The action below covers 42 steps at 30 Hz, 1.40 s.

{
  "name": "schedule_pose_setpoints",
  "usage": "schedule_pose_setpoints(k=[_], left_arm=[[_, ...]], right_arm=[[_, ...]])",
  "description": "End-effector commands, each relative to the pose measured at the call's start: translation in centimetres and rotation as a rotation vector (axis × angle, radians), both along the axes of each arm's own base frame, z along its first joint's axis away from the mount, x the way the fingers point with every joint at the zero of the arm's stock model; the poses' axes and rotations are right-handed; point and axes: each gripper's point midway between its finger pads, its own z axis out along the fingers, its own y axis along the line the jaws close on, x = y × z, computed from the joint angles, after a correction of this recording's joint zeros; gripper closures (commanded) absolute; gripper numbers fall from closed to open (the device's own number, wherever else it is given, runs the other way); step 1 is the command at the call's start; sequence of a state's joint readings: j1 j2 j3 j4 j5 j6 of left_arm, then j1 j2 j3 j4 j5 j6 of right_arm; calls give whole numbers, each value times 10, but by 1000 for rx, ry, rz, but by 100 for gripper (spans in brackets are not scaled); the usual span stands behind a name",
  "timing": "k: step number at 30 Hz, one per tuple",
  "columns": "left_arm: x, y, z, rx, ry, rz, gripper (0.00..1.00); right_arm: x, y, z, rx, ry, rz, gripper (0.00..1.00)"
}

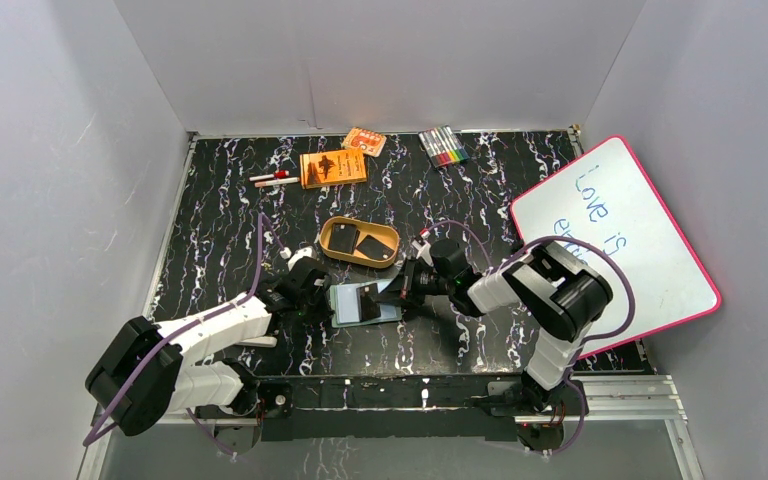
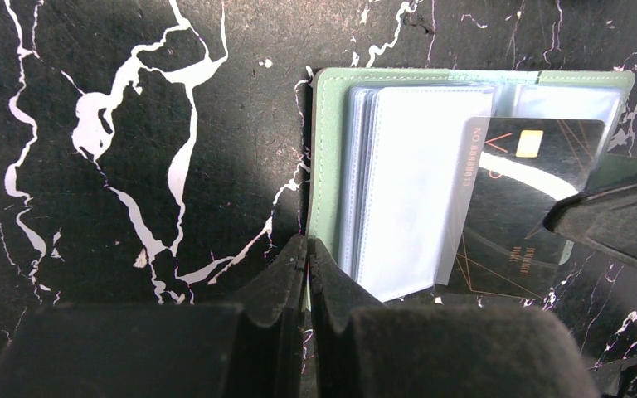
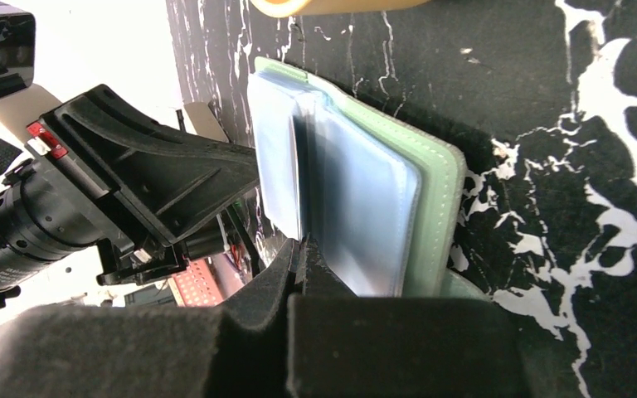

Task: Put the credit cards into the card holder
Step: Insert the credit card into the card holder.

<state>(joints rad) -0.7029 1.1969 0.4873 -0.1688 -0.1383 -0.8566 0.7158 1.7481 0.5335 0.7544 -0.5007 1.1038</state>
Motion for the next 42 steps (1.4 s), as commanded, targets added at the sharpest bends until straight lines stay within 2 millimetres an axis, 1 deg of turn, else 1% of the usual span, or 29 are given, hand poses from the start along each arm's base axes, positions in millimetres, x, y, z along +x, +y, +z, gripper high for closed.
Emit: schedule_pose_setpoints(k=[1, 7, 15, 22, 29, 36, 42], left_arm=[[-8, 5, -8, 19, 29, -1, 97], [-8, 4, -7, 15, 30, -4, 97], [-8, 5, -7, 17, 29, -1, 97], [-8, 6, -7, 20, 29, 0, 97], [-8, 5, -7, 18, 28, -1, 97], [-8, 4, -6, 13, 27, -2, 98], [-8, 2, -5, -1, 26, -3, 98]], right_arm=[[6, 13, 15, 68, -32, 20, 100], [7, 15, 12, 73, -19, -4, 100], [15, 11, 12, 67, -33, -62, 100], [15, 9, 9, 57, -33, -71, 100], [8, 19, 13, 83, -29, -4, 100], [-6, 24, 7, 84, -2, 52, 100], [-8, 31, 6, 85, 1, 56, 100]])
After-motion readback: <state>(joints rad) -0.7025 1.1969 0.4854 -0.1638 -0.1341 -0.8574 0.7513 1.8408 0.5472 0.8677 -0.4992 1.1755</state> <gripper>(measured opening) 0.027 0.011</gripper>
